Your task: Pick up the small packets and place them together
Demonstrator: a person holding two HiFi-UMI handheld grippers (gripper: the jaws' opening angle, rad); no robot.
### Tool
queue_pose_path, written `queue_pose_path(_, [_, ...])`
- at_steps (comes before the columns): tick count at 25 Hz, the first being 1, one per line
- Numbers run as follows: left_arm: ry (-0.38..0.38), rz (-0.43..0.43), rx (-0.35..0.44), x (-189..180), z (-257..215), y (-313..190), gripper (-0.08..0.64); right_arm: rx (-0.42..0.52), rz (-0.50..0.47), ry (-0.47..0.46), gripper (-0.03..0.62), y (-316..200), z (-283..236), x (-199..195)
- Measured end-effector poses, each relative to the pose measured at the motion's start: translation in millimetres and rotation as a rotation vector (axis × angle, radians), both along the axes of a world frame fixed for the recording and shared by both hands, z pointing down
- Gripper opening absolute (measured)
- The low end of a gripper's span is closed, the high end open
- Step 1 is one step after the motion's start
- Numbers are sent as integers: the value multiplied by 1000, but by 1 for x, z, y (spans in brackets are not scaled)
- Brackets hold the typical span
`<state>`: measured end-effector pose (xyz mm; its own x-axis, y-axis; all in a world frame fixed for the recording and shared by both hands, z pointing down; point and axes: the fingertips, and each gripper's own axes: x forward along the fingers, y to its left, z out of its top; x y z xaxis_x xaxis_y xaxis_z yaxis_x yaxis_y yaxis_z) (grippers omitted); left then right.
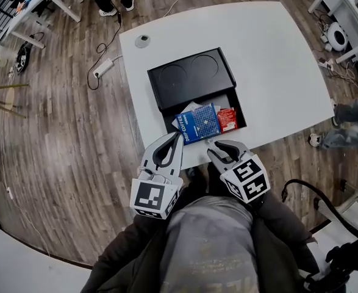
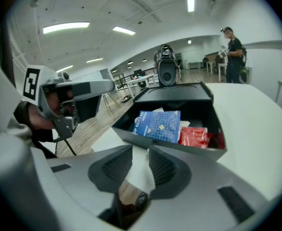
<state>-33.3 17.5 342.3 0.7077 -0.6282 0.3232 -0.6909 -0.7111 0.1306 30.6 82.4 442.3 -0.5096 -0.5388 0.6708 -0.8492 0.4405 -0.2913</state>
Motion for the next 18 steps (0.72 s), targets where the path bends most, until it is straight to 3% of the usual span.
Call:
queue_pose_path(4, [35,-15,41,9,-9,-13,1,70,-83,-41,107,-13,-33,2])
queue_pose_path(10, [42,-42,56,20,-17,-33,0,161,-58,-36,107,-65,-56,30])
queue_pose_path(18, [19,-120,-3,15,-5,-57,0,88,-155,-4,107,-110,-33,45])
